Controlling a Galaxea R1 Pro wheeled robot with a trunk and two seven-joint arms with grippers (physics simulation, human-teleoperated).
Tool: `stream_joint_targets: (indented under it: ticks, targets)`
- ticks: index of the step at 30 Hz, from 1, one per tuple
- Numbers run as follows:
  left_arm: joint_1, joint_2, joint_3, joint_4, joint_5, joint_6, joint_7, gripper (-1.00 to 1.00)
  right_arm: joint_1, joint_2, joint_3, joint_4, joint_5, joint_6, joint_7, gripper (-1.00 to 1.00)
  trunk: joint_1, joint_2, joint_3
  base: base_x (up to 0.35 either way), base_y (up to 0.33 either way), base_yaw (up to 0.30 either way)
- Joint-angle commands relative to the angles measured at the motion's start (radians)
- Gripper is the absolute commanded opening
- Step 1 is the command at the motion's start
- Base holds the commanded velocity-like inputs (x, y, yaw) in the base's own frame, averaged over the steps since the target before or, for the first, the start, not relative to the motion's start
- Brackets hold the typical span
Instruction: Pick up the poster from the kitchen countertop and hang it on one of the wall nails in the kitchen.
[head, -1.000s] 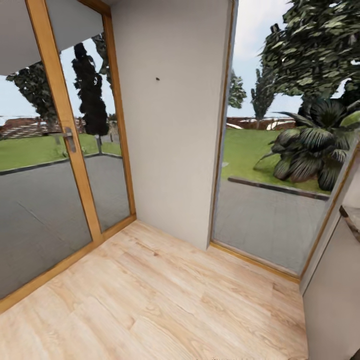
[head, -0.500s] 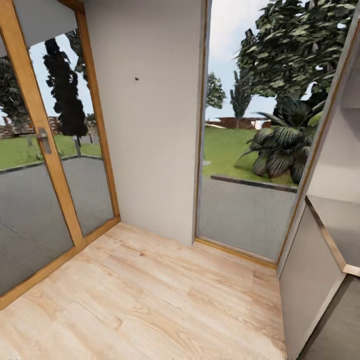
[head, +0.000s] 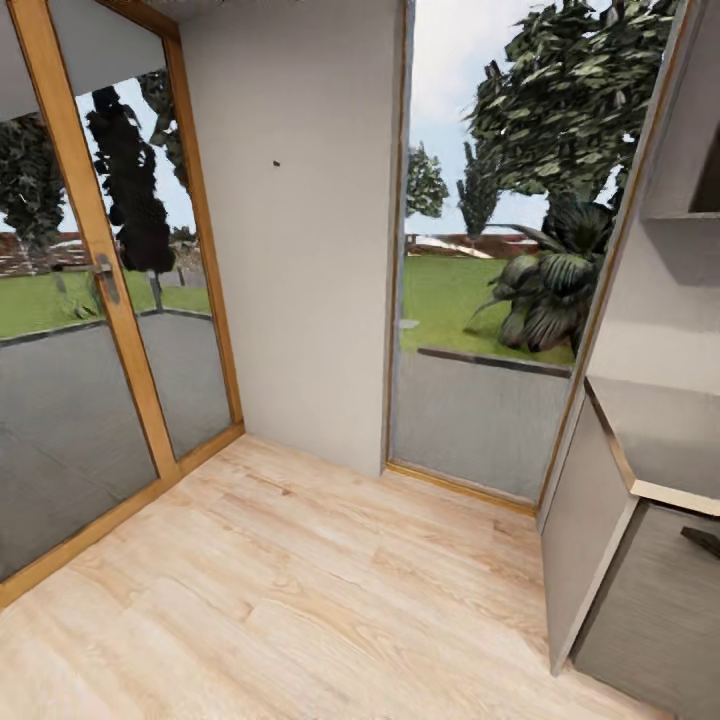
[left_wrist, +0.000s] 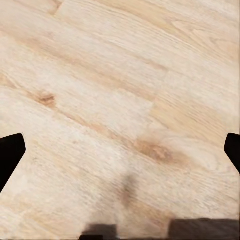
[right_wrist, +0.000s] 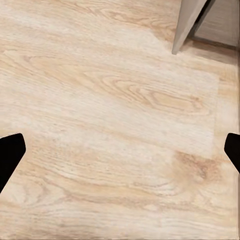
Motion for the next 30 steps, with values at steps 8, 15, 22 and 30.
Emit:
stream_joint_targets:
  ticks: [8,15,22,30]
  targets:
    - [0.000,0.000,0.002,-0.002,-0.001,-0.002,0.000,1.00,-0.001,0.001,-0.002,0.002,-0.002,-0.003,-0.001,1.00,-0.001,-0.001,-0.001,-0.053,0.000,-0.231]
    - [0.000,0.000,0.002,-0.002,-0.001,-0.002,0.000,1.00,-0.001,0.000,-0.002,0.002,-0.002,-0.003,-0.001,1.00,-0.001,-0.001,-0.001,-0.001,0.000,-0.297]
    - [0.000,0.000,0.002,-0.002,-0.001,-0.002,0.000,1.00,0.000,0.000,-0.002,0.002,-0.002,-0.003,-0.001,1.00,-0.001,-0.001,-0.001,0.000,0.000,-0.300]
    - [0.000,0.000,0.002,-0.002,-0.001,-0.002,0.000,1.00,0.000,0.000,-0.002,0.002,-0.002,-0.003,-0.001,1.00,-0.001,-0.001,-0.001,0.000,0.000,-0.300]
